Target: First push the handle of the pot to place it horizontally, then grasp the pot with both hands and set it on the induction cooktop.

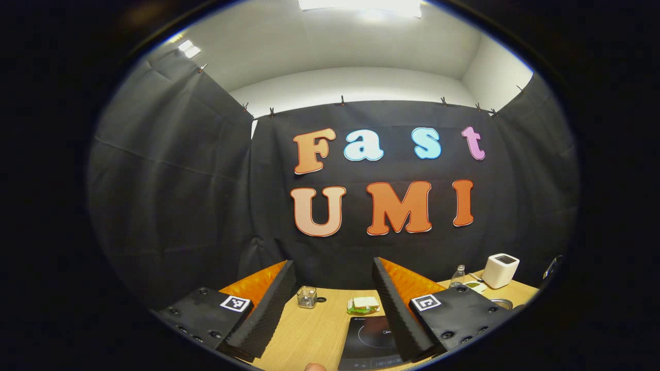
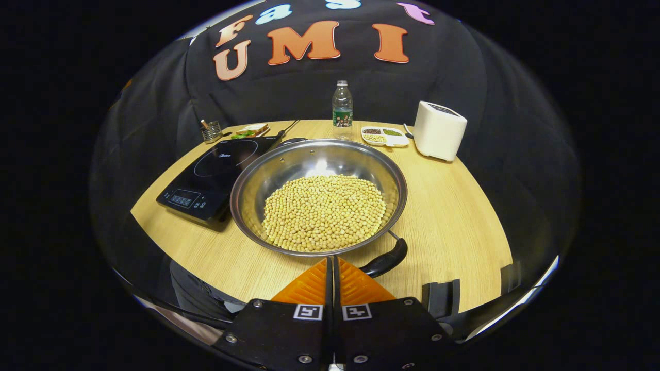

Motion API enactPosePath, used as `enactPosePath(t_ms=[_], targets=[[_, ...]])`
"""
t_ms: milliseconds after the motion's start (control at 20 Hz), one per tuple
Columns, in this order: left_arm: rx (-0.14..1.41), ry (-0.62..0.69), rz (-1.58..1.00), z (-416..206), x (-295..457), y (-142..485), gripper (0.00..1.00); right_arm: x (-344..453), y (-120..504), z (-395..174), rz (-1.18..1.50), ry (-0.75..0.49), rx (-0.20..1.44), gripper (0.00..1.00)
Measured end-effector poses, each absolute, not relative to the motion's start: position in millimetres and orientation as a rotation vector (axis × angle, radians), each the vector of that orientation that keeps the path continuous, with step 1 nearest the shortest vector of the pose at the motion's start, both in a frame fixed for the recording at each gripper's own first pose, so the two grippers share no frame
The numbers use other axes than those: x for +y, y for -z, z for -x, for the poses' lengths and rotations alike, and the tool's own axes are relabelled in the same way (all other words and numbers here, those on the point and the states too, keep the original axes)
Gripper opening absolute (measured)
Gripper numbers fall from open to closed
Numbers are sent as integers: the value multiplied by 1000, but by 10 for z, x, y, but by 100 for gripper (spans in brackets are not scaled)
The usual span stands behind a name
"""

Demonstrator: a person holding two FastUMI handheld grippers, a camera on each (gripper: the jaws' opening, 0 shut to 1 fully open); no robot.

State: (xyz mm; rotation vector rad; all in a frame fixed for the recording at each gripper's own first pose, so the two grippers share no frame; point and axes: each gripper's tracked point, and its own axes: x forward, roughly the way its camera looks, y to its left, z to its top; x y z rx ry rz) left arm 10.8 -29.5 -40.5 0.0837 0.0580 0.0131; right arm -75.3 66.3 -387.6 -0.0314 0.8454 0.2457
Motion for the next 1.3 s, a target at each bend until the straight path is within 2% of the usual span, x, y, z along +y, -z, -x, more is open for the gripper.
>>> enactPosePath(t_ms=[750, 1300], targets=[[49, -40, -86, -97, -162, 386, 99, 239, 3899, 483, 18, -118, 831, 0], [52, -39, -82, -159, -207, 410, 99, -296, 3936, 256, 56, 30, 817, 0]])
